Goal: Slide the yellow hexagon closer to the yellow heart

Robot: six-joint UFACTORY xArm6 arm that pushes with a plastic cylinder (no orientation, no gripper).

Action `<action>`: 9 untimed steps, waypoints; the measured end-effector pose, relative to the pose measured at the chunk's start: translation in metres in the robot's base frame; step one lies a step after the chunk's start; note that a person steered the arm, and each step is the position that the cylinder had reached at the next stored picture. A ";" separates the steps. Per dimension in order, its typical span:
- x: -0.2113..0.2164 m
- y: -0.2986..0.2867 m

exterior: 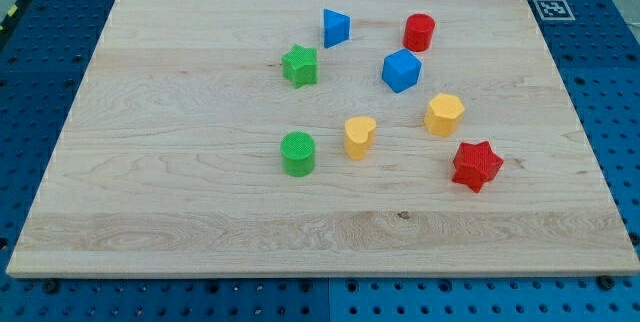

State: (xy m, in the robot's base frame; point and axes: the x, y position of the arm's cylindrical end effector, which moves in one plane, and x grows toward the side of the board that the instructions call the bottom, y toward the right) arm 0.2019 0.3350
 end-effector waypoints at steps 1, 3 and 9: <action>0.000 0.000; -0.001 0.000; -0.010 0.000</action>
State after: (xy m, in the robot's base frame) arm 0.1918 0.3346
